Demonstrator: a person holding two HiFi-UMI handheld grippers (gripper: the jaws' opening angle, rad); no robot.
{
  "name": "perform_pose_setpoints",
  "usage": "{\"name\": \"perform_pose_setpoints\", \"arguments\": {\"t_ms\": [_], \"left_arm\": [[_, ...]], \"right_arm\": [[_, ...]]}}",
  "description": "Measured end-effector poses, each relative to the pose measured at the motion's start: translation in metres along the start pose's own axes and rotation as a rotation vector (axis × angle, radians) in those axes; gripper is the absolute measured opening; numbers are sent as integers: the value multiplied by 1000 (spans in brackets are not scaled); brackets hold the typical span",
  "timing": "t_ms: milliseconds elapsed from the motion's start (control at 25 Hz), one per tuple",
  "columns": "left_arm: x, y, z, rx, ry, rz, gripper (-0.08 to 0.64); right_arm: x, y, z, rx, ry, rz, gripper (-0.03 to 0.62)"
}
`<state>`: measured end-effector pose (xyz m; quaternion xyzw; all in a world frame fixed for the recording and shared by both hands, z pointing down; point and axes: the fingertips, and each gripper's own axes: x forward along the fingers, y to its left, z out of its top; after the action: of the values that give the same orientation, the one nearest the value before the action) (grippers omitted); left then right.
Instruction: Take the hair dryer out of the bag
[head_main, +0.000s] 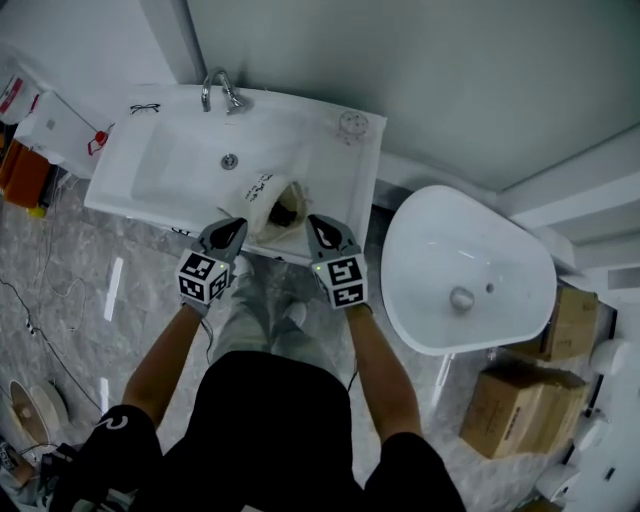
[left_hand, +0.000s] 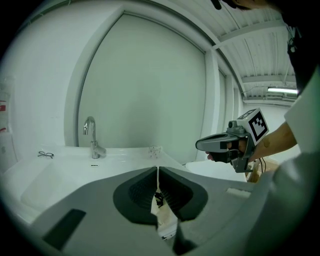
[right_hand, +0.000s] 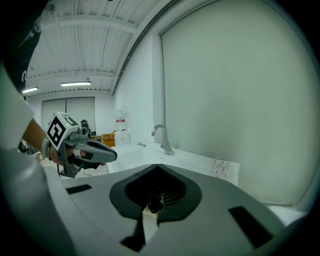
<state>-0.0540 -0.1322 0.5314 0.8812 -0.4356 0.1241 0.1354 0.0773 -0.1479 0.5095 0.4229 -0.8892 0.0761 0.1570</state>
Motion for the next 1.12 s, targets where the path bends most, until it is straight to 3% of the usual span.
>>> {"name": "perform_pose_setpoints", "arguments": {"t_ms": [200,400,880,1040,1120], "left_arm": [[13,8,-10,-5,9,26,-3],[25,15,-24,-4,46,24,41],[87,22,-80,31,243,-72,181],[108,35,-100,40,311,-65,184],[112,50,-101,32,324,-43,135]], "right_arm": [[22,-2,-18,-3,23,14,-6],[40,-1,-27,7,37,14,-6],[72,-1,-63,39,101,18,-6],[78,-3,-78,48,136,18,-6],[82,-4,-84,47,151,26,-6]]}}
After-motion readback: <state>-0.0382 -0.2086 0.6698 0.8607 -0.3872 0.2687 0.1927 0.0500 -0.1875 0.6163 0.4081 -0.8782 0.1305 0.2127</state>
